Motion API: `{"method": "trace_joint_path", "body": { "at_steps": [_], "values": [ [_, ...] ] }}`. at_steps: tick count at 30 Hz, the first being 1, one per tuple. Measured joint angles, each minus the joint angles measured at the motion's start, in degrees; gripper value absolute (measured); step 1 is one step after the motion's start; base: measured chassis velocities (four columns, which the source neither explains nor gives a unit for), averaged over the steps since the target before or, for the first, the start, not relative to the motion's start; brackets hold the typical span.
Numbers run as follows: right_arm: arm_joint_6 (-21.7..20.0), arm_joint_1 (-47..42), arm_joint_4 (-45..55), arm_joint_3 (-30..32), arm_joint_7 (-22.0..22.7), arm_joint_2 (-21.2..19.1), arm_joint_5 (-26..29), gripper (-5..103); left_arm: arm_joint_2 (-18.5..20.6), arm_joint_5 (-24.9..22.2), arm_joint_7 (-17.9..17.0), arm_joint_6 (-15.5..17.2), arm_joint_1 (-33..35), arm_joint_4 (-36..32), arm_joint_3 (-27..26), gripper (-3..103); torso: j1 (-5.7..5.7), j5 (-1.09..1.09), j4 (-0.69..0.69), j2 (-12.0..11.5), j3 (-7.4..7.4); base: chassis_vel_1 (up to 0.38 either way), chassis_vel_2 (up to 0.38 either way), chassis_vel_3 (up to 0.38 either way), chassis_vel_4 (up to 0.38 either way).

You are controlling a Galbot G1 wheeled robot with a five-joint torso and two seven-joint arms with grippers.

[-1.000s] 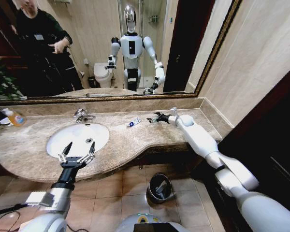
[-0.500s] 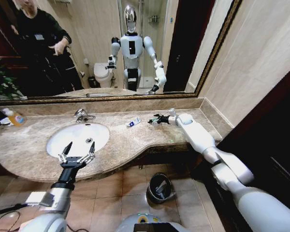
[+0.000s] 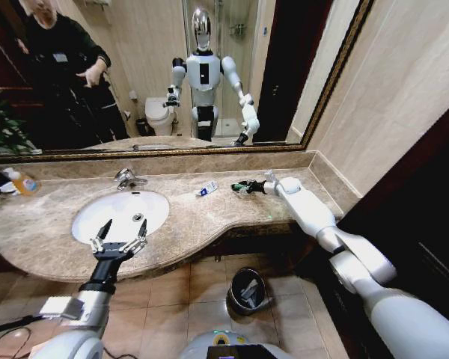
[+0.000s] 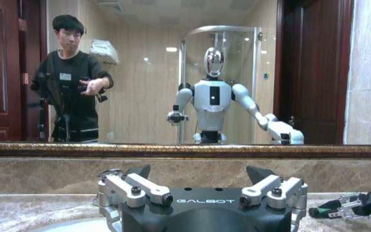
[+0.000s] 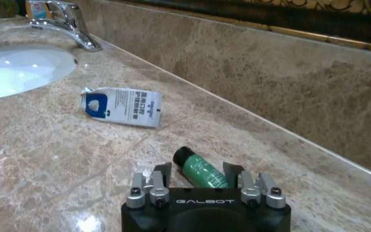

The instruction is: Pick up the trash from the sink and place it in the trash bin.

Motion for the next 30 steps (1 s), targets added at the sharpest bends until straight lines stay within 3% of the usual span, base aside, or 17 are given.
{"method": "trace_joint_path", "body": {
  "at_steps": [6, 15, 22, 30],
  "values": [
    [0.48, 0.24, -1.17, -0.02, 1.19, 1.33, -0.27, 55, 0.00, 0.00, 0.00, 0.00, 0.00, 0.00, 0.00, 100, 0.00, 0.00, 0.00, 0.00, 0.00, 0.000, 0.000, 0.000, 0.000],
    [-0.55, -0.61, 1.24, -0.43, 4.70, 0.64, 1.03, 28, 0.00, 0.00, 0.00, 0.00, 0.00, 0.00, 0.00, 100, 0.00, 0.00, 0.00, 0.00, 0.00, 0.000, 0.000, 0.000, 0.000],
    [-1.15, -2.75, 5.19, -0.91, 6.23, -1.29, 3.73, 13, 0.00, 0.00, 0.00, 0.00, 0.00, 0.00, 0.00, 100, 0.00, 0.00, 0.00, 0.00, 0.00, 0.000, 0.000, 0.000, 0.000],
    [-1.90, -5.18, 10.32, -1.18, 10.82, -2.94, 8.05, 9, 0.00, 0.00, 0.00, 0.00, 0.00, 0.00, 0.00, 100, 0.00, 0.01, 0.00, 0.00, 0.00, 0.000, 0.000, 0.000, 0.000]
  ]
}}
